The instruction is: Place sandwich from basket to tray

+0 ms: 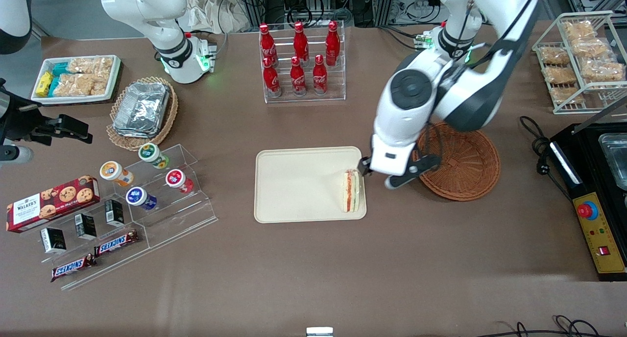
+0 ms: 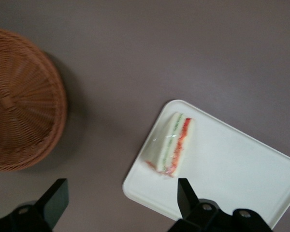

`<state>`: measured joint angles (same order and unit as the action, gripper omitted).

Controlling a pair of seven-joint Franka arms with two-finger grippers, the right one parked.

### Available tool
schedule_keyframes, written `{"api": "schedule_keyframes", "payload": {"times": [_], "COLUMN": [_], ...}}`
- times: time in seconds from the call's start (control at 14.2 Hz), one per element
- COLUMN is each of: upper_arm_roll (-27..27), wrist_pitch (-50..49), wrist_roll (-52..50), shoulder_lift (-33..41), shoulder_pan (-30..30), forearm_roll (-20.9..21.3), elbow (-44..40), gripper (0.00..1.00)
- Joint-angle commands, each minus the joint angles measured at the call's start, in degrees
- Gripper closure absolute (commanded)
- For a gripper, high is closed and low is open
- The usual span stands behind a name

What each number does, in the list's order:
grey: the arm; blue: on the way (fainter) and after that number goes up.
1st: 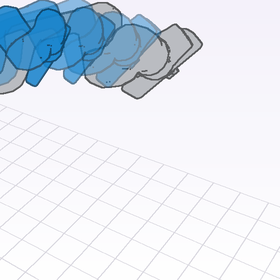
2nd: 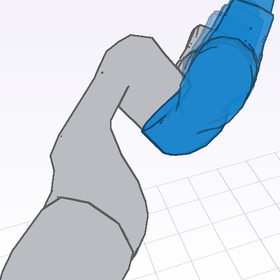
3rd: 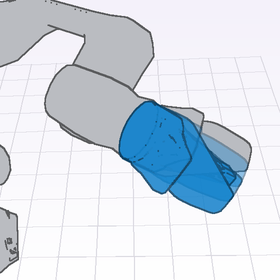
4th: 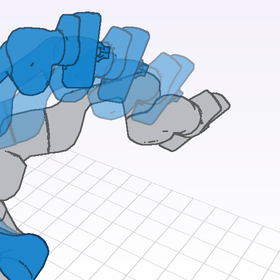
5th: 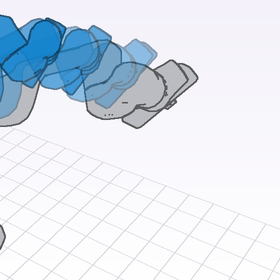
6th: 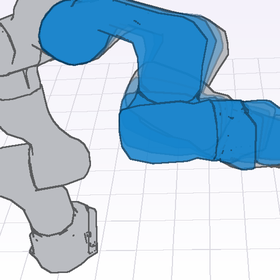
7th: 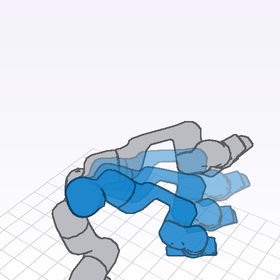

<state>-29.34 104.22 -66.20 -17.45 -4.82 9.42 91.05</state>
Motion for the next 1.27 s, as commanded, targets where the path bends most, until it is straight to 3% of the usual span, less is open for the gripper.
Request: {"api": "schedule_keyframes", "payload": {"times": [0.0, 0.14, 0.35, 0.63, 1.12, 1.2], "upper_arm_roll": [8.7, 15.5, 23.2, 32.1, 33.0, 33.0], "wrist_pitch": [-0.8, -0.4, 0.6, -8.7, -14.1, -14.6], "wrist_roll": [10.8, 23.8, 38.3, 63.2, 65.8, 67.5], "shoulder_lift": [10.9, 17.7, 23.7, 29.0, 25.5, 24.6], "shoulder_pan": [-1.2, -3.2, -4.8, -5.3, -3.7, -3.8], "forearm_roll": [-8.1, -11.7, -11.7, -11.2, -8.8, -6.7], "elbow": [8.1, 13.9, 18.7, 20.1, 13.5, 12.5], "gripper": [0.00, 0.00, 0.00, 0.00, 0.00, 0.00]}}
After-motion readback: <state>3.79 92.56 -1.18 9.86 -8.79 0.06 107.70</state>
